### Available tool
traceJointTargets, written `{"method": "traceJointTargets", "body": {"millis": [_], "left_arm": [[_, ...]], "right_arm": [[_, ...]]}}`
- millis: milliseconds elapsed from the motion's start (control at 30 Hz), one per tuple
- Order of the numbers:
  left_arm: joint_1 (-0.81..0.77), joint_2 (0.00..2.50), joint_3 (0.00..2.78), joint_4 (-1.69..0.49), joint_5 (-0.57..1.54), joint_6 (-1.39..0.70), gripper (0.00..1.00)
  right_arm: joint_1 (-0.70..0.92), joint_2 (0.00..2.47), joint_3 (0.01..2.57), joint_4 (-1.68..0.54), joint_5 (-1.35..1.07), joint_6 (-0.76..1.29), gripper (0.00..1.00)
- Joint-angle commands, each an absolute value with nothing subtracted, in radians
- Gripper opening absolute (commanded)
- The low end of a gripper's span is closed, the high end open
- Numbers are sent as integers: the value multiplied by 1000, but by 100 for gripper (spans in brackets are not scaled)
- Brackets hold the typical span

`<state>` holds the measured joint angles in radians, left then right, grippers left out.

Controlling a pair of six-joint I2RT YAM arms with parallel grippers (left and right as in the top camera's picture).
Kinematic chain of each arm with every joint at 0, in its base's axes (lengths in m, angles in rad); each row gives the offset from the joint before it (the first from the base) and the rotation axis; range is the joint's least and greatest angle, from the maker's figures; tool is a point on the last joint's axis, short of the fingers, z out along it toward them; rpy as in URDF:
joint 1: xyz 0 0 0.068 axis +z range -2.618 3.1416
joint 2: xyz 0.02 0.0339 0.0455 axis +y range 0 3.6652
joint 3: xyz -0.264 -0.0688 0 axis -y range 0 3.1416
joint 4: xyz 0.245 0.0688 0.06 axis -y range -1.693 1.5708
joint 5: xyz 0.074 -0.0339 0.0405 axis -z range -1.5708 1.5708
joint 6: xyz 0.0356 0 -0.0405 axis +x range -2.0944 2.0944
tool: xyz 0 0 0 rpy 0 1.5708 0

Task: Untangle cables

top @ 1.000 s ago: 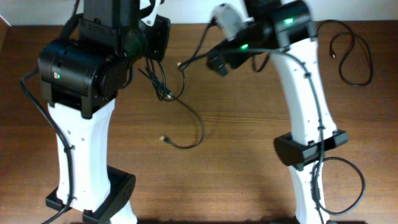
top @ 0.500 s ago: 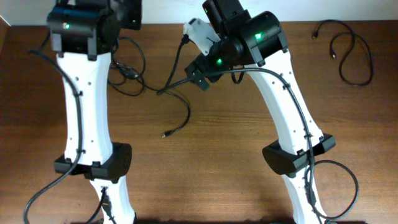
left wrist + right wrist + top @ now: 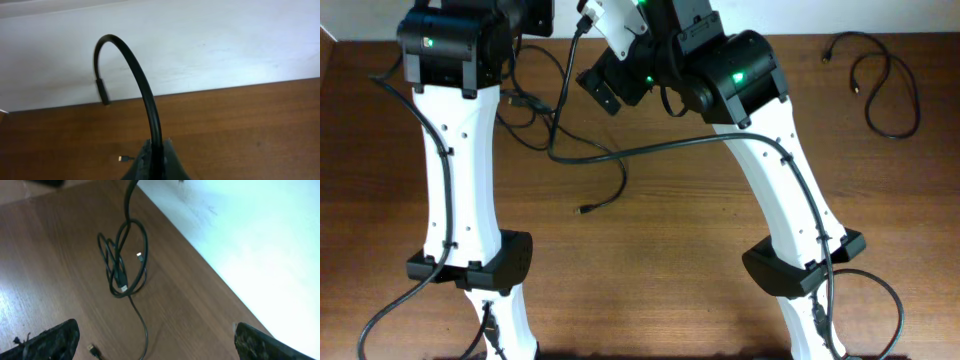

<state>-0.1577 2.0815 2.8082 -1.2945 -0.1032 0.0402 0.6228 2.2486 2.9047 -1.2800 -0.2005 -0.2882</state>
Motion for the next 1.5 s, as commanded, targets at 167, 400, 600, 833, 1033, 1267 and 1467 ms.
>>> {"method": "traceJointTargets", "body": {"millis": [167,400,600,833,1033,1267,1467], "left_arm": [[-171,1959,2852,-1286,-90,18,0],[-194,1883,2852,-1296,-93,19,0],[-194,1879,2852,-1324,-102,22,0],[-194,1879,2852,-1330,-139,23,0],[-194,1879,2852,-1355,-203,30,0],[-176,1842,2852,-1428,-390,30,0],[-58,1755,2852,-1474,-390,14,0]], "right_arm": [[663,2311,2895,-1240,-232,-284,99],[717,2354,2895,-1217,-231,-283,98],[720,2363,2895,-1219,-233,-281,98],[717,2363,2895,-1234,-266,-336,4],[705,2363,2895,-1234,-128,-334,4],[519,2344,2896,-1253,-58,-226,4],[164,2333,2896,-1254,-266,-114,4]]}}
